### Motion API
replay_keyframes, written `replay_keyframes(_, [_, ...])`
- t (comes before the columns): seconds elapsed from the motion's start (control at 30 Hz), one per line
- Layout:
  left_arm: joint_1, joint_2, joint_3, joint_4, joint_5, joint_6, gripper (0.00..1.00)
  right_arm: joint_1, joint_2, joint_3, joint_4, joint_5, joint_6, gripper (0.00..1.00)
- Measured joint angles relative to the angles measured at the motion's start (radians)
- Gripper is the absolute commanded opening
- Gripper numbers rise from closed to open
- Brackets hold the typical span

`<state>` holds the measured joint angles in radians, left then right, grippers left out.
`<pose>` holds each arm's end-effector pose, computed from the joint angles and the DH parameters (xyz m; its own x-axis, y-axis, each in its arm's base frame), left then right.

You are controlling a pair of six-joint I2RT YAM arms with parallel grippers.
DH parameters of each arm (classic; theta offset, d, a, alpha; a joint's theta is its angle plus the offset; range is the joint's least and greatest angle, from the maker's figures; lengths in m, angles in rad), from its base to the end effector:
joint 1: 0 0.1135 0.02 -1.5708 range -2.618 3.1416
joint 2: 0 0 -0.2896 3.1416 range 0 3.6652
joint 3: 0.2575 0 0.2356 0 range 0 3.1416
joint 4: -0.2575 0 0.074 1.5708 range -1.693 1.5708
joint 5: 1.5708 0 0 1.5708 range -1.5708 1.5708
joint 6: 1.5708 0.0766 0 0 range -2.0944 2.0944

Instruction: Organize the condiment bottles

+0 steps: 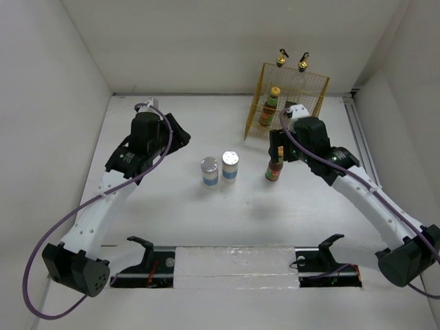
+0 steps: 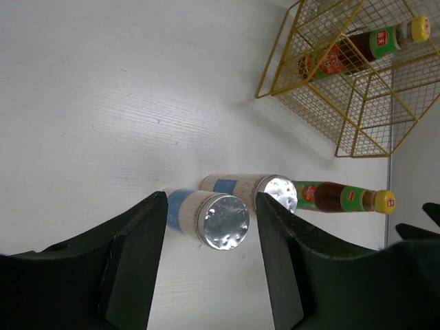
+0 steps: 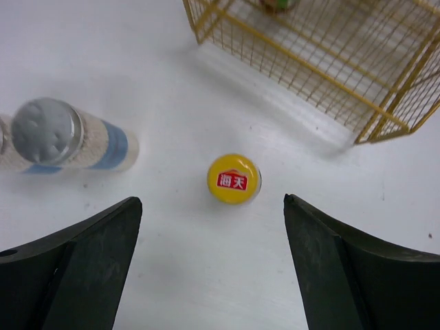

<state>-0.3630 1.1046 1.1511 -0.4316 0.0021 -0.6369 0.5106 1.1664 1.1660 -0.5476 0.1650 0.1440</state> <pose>0.2376 -0.0904 0.3861 -0.4946 -0.4483 -0.7446 0.0781 0.8303 -0.5518 0.2344 0.1169 0.3617 -0.5015 -0.1186 -0.8570 -0.2908 0.9560 0.0378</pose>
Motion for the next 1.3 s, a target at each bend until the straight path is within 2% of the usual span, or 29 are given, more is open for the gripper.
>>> replay_keyframes(0.17, [-0.002, 0.013, 0.0, 0.007, 0.0, 0.001, 0.5, 0.0, 0.022, -0.051, -0.032, 0.012, 0.028, 0.83])
replay_keyframes(0.4, [-0.005, 0.013, 0.0, 0.02, 0.001, 0.001, 0.5, -0.009, 0.135, -0.051, 0.002, 0.022, 0.027, 0.74])
replay_keyframes(0.5, [-0.009, 0.013, 0.0, 0.024, 0.001, 0.001, 0.5, -0.012, 0.169, -0.051, 0.023, 0.024, 0.021, 0.63])
replay_keyframes(0.6, [-0.011, 0.013, 0.0, 0.024, 0.002, 0.002, 0.5, -0.012, 0.18, -0.051, 0.044, 0.031, 0.018, 0.58])
replay_keyframes(0.67, [-0.011, 0.013, 0.0, 0.025, 0.002, 0.002, 0.5, -0.012, 0.18, -0.051, 0.062, 0.039, 0.017, 0.51])
replay_keyframes(0.73, [-0.011, 0.013, 0.0, 0.025, 0.005, 0.002, 0.5, -0.012, 0.18, -0.051, 0.077, 0.051, 0.015, 0.34])
replay_keyframes(0.77, [-0.011, 0.013, 0.0, 0.025, 0.005, 0.002, 0.5, -0.012, 0.182, -0.052, 0.084, 0.054, 0.016, 0.3])
replay_keyframes(0.87, [-0.011, 0.013, 0.0, 0.026, 0.006, 0.002, 0.5, -0.012, 0.185, -0.052, 0.092, 0.063, 0.018, 0.19])
replay_keyframes(0.97, [-0.011, 0.013, 0.0, 0.026, 0.006, 0.002, 0.5, -0.004, 0.185, -0.047, 0.081, 0.078, 0.016, 0.13])
replay_keyframes(1.17, [-0.011, 0.013, 0.0, 0.031, 0.008, 0.002, 0.5, 0.006, 0.187, 0.068, -0.043, 0.099, -0.014, 0.07])
replay_keyframes(1.3, [-0.011, 0.013, 0.0, 0.031, 0.008, 0.002, 0.5, -0.034, 0.191, 0.248, -0.087, 0.075, -0.029, 0.04])
